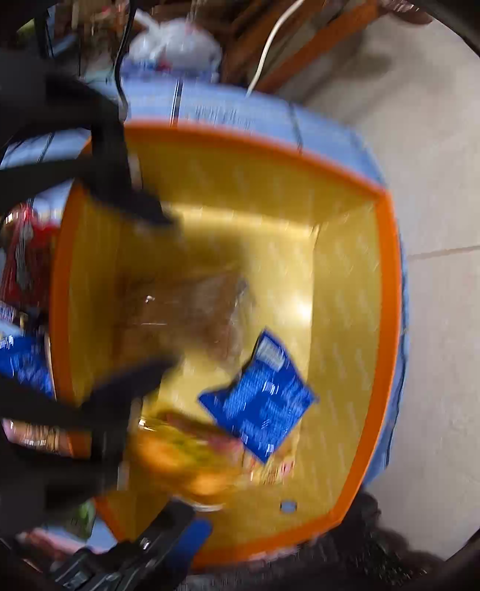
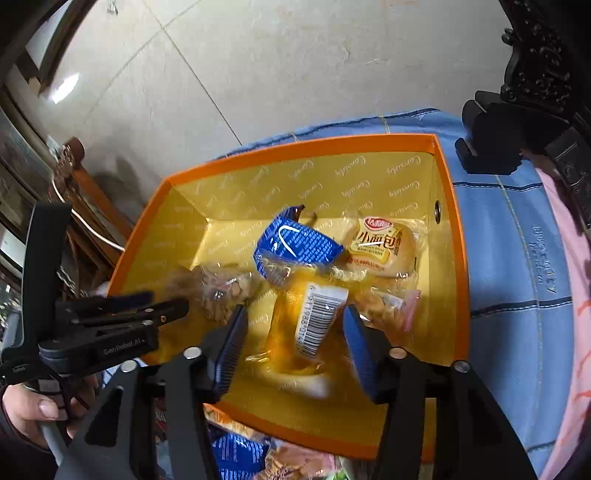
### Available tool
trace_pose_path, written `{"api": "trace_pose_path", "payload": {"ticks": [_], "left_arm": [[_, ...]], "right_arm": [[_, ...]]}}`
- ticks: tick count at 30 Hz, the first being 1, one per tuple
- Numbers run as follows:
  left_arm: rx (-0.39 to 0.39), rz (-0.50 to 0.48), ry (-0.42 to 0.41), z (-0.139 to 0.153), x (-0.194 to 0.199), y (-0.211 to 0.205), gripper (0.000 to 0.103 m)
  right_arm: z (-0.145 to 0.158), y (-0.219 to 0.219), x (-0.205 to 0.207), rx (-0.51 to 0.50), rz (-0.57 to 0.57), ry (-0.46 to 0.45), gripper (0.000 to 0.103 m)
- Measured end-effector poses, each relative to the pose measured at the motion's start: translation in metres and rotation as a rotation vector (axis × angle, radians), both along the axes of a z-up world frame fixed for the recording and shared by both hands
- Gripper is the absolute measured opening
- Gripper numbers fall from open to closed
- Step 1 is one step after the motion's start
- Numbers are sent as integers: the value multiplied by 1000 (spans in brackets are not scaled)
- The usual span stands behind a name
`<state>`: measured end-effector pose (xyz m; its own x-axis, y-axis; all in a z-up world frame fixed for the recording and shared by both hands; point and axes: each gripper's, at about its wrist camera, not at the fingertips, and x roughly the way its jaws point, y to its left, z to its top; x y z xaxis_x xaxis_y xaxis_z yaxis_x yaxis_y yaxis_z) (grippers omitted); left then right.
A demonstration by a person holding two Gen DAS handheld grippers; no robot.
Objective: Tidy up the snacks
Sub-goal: 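Lower both held bags into the orange box and open both grippers, then grasp the wrapped round cake with left gripper while right grasps the orange-labelled rice cake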
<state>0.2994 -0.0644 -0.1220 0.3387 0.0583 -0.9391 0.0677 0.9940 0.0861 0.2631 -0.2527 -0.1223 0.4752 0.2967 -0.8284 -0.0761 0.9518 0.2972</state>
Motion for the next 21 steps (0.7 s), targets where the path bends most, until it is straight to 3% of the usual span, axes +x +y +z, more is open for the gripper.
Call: {"api": "trace_pose_path", "payload": {"ticks": [2, 10, 15, 19, 21], "left_arm": [[39, -7, -99, 18, -11, 3, 92], [40, 8, -155, 51, -64, 46, 93], [64, 32, -106, 38, -121, 80, 93], [105, 85, -25, 6, -158, 107, 93], [84, 121, 22, -8, -176, 120, 93]], "right_arm": [[14, -2, -15, -39, -30, -58, 86], [45, -16, -94, -44, -48, -125, 98], [37, -20, -150, -82, -47, -66, 98], [22, -14, -182, -59, -56, -4, 98], [17, -8, -194, -65, -48, 11, 98]]}}
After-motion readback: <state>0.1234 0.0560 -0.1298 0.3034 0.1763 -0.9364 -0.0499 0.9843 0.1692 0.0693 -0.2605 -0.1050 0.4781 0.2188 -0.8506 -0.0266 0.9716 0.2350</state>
